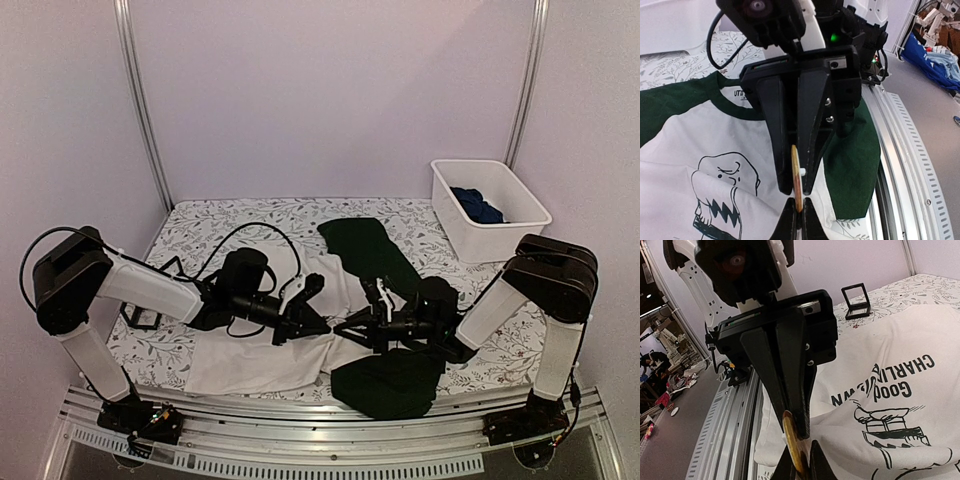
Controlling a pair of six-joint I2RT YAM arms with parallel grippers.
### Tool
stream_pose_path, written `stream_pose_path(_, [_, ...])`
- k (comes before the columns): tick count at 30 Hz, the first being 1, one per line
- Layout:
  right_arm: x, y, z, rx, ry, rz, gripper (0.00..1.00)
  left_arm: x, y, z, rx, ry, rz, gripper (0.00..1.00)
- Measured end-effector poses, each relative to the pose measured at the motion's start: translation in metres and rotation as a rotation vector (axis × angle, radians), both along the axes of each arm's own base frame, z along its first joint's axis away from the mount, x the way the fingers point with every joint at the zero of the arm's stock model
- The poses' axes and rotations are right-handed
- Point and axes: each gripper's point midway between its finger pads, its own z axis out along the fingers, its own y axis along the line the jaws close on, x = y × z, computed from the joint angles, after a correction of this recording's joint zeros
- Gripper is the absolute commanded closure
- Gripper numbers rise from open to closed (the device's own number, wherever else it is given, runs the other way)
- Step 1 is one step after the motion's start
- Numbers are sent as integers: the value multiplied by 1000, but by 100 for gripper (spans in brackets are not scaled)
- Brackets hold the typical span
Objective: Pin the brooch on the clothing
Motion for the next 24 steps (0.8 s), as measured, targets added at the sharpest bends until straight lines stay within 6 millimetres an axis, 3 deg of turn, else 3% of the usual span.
stream_pose_path(11, [-2, -5, 5, 30, 8, -6, 90, 0, -3, 4, -18, -15, -3, 100])
stream_pose_path(24, [3, -18, -3, -10, 9, -38, 69, 1, -1, 0, -3, -28, 4, 100])
